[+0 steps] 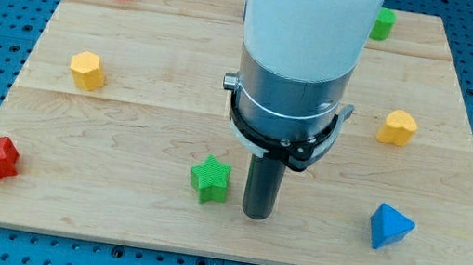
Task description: Nudge the green star a bit left
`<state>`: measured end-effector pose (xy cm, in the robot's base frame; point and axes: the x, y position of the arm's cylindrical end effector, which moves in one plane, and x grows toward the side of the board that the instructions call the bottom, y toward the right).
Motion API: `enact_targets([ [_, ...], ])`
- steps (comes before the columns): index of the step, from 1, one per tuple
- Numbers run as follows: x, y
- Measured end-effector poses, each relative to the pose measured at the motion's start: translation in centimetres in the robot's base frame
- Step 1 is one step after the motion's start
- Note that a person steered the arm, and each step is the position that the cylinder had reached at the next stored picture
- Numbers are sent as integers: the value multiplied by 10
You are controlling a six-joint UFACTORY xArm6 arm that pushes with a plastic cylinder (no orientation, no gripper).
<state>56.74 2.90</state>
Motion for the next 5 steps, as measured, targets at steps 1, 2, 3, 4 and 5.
enact_targets([
  [1,0,8],
  [2,-7,34],
  [3,-34,10],
  [4,-33,-26],
  [5,-43,-26],
])
